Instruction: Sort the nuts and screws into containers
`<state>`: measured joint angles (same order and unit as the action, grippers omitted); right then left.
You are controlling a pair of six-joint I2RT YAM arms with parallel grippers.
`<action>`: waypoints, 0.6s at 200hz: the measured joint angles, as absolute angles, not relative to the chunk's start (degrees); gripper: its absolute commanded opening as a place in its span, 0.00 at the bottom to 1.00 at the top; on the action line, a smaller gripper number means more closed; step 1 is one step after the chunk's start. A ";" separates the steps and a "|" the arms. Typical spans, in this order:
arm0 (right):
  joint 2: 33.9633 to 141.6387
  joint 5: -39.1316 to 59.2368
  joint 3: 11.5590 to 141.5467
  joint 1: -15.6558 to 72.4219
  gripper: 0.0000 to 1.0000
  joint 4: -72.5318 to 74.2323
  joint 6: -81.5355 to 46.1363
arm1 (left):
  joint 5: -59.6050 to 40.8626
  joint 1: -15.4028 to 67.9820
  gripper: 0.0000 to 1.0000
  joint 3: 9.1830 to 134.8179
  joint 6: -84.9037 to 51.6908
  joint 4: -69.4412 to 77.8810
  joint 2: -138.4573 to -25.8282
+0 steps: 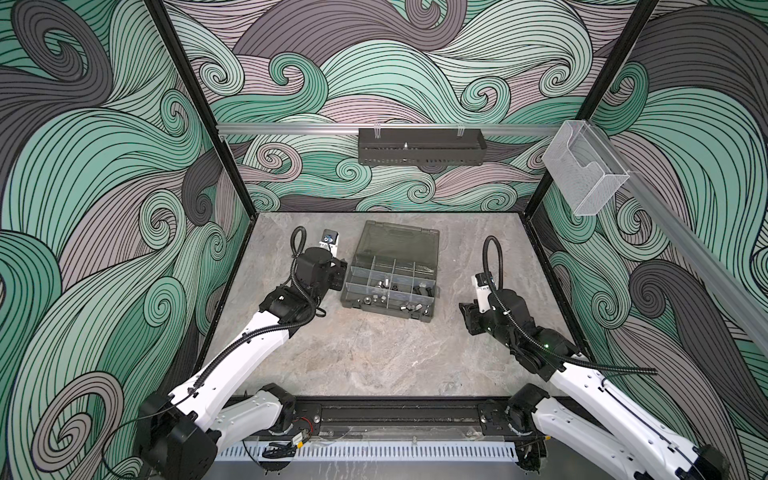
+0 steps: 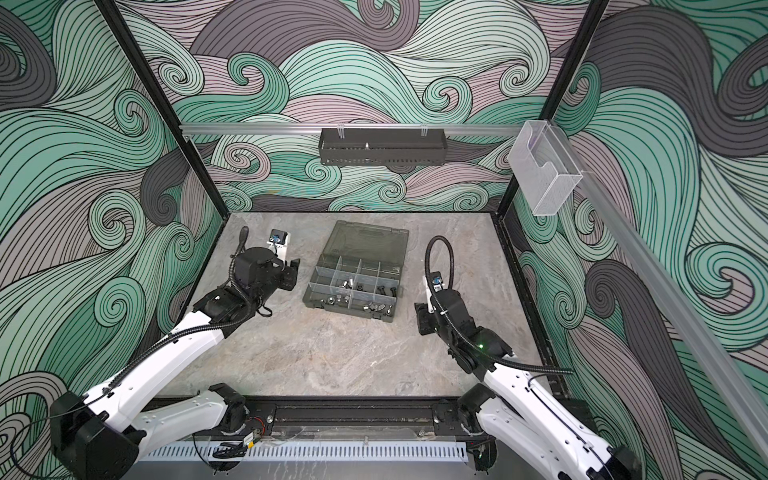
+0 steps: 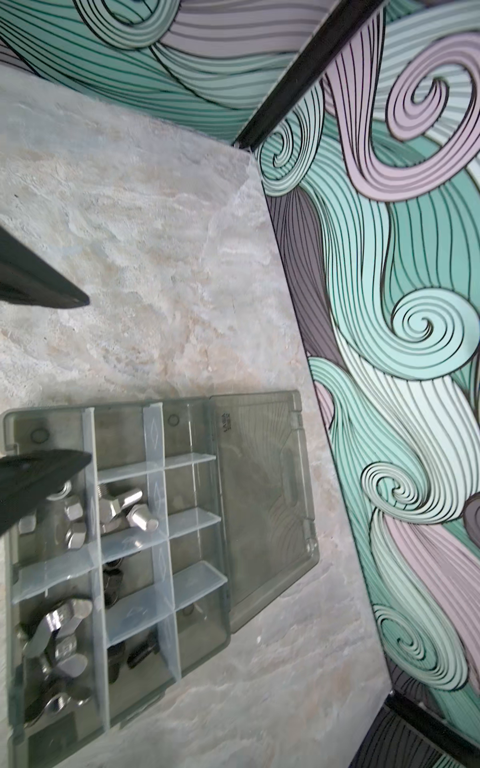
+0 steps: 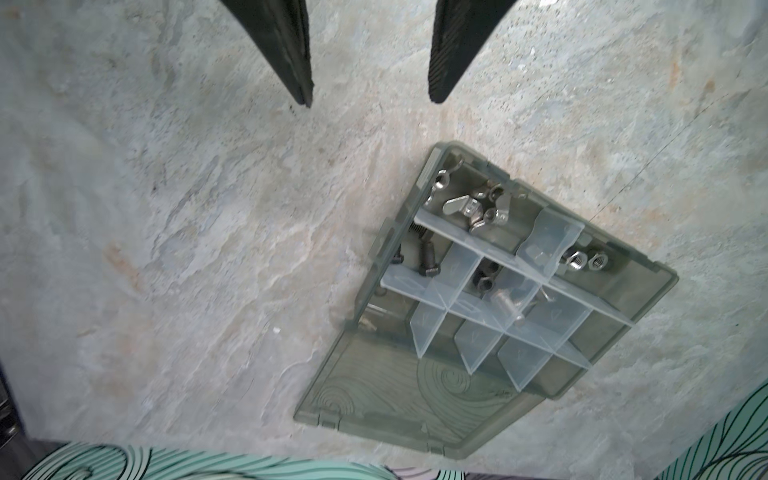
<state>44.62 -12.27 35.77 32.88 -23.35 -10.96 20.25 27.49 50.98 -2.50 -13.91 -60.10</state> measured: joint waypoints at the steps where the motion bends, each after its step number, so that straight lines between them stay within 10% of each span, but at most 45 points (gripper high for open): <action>1: 44.71 -12.43 35.77 32.77 0.51 -23.05 -10.81 | 20.38 27.42 0.67 50.89 -2.48 -13.91 -59.99; 37: 45.84 -15.90 35.59 29.95 0.66 -16.71 -6.26 | 25.47 24.34 0.98 46.72 -2.46 -9.67 -56.03; 80: 45.82 -19.38 32.58 24.23 0.99 -9.02 -3.75 | 30.02 19.35 0.99 42.35 -3.14 -5.21 -55.00; 120: 46.15 -21.54 27.40 17.21 0.99 -0.25 -2.87 | 31.33 12.29 0.99 36.29 -2.61 1.61 -56.27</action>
<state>46.15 -21.54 27.40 17.21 -0.25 -2.87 31.33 12.29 36.29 -2.61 1.61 -56.27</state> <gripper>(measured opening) 0.992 0.986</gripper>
